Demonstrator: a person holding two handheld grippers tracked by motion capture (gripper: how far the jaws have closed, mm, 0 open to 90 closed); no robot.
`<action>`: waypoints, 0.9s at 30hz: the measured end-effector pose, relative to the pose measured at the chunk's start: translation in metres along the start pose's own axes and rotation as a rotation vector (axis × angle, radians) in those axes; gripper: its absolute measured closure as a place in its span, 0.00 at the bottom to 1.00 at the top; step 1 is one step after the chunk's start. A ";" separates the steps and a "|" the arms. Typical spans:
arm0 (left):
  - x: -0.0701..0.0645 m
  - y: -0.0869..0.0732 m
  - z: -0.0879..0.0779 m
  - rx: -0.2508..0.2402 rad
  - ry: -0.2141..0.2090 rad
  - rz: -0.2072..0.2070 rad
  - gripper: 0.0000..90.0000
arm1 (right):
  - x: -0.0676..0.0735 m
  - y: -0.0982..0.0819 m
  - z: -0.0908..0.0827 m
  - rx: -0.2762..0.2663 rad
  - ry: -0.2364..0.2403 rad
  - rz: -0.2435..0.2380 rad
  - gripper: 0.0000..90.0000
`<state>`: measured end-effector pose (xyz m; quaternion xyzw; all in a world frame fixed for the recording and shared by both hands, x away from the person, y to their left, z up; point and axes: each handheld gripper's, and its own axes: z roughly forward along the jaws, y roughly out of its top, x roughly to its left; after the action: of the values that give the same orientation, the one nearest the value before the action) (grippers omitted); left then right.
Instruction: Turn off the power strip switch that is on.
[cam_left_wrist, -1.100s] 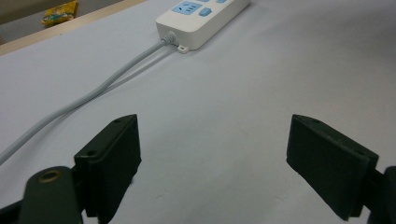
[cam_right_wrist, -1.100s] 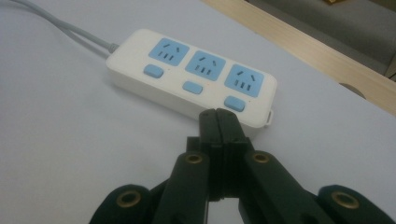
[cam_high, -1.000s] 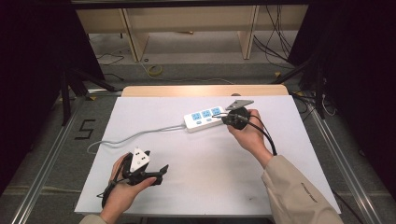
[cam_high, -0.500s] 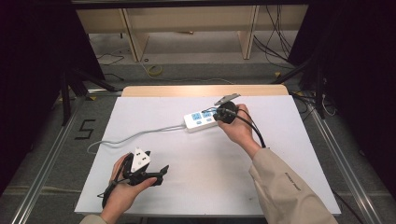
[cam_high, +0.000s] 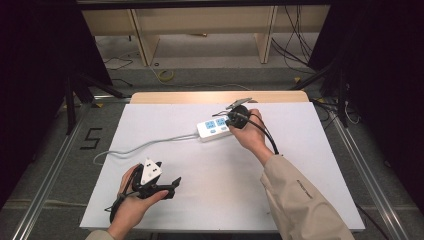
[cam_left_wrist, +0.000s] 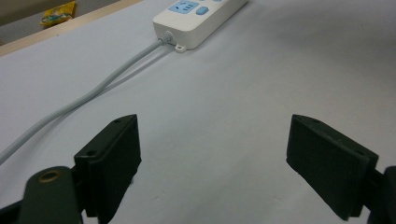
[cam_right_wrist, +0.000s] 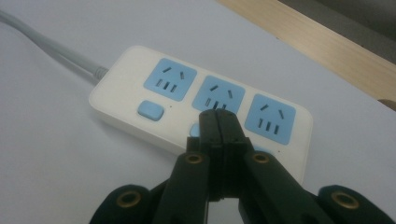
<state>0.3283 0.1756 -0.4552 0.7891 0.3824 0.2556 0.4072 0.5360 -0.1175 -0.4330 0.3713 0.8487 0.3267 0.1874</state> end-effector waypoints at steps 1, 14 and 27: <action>0.000 0.000 0.000 0.000 0.000 0.000 0.19 | 0.000 0.000 0.001 0.002 0.000 0.004 1.00; 0.000 0.000 0.000 -0.001 -0.001 0.002 0.19 | 0.002 0.002 0.015 0.029 0.002 0.014 1.00; 0.000 0.001 0.001 -0.001 -0.001 0.005 0.19 | 0.006 0.008 0.020 0.037 0.006 0.007 1.00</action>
<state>0.3288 0.1749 -0.4551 0.7900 0.3801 0.2565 0.4071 0.5469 -0.1009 -0.4425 0.3767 0.8538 0.3128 0.1770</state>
